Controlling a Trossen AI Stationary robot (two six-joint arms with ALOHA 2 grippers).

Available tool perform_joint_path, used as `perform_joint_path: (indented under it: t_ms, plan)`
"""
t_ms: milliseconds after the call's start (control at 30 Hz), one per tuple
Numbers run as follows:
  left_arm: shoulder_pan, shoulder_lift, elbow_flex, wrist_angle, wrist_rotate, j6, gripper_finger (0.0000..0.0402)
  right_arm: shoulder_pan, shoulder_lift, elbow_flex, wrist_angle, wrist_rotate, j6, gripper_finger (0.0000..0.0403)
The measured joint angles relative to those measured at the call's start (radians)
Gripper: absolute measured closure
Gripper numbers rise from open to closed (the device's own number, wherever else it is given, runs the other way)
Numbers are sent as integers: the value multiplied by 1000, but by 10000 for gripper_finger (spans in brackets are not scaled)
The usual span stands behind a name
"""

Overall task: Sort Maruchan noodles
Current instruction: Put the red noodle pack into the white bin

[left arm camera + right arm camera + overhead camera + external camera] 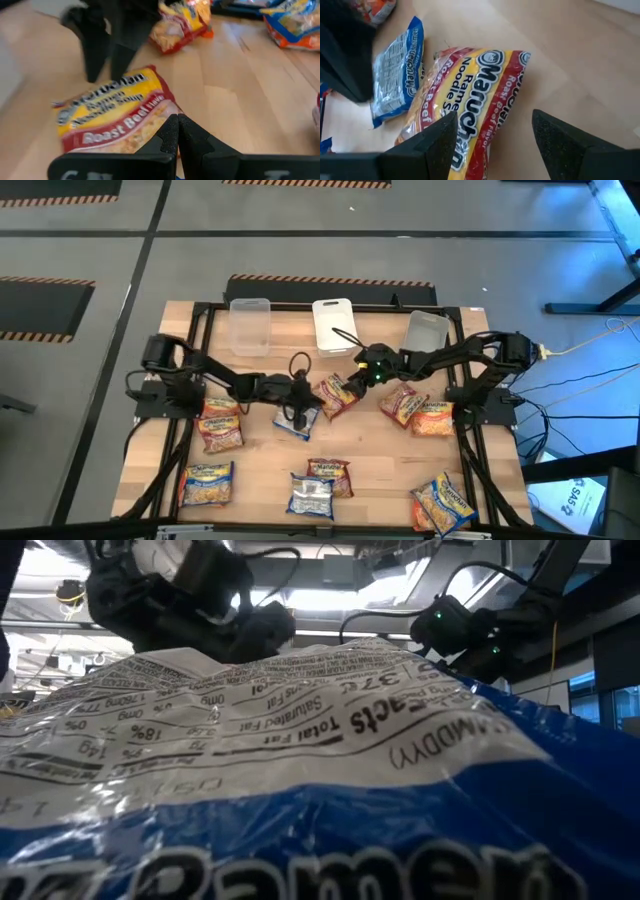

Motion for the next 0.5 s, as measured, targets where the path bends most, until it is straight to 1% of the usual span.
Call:
perform_joint_path:
  t_ms: [200,367,400,500]
  plan:
    - [-2,92,36,-1,-11,0,398,1,0,0,-1,3,0,160]
    - [-2,152,41,9,-34,-6,398,1,0,0,-1,65,0,160]
    - [-2,160,41,10,-33,-7,398,1,0,0,-2,60,0,160]
    - [-7,173,42,13,-28,-10,398,1,0,0,-2,-6,6,160]
